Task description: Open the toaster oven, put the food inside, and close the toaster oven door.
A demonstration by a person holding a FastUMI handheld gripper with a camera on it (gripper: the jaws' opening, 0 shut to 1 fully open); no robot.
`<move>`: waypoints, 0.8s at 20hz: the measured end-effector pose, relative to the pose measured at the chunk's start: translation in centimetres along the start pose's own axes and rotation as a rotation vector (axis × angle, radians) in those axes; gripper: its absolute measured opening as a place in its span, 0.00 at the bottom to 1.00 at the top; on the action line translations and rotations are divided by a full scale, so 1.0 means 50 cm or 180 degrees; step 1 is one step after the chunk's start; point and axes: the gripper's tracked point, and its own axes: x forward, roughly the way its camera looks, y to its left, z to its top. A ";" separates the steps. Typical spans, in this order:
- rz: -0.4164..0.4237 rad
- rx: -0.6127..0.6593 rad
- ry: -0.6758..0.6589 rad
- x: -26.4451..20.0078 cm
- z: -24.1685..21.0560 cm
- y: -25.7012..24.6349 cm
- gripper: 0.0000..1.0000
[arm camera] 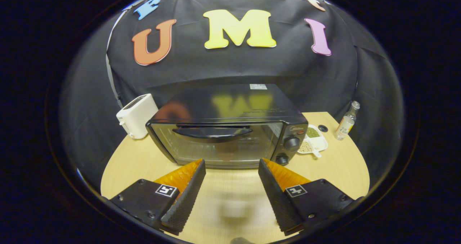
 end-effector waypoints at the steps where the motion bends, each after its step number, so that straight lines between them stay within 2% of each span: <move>1: -0.0020 0.0011 -0.0029 -0.012 0.002 -0.010 0.95; 8: -0.0152 -0.0092 -0.0343 -0.142 0.041 -0.113 0.95; 12: -0.0207 -0.0194 -0.0778 -0.274 0.121 -0.196 0.95; 14: -0.0254 -0.0167 -0.1011 -0.348 0.180 -0.240 0.95; 16: -0.0280 -0.0104 -0.1203 -0.419 0.199 -0.293 0.95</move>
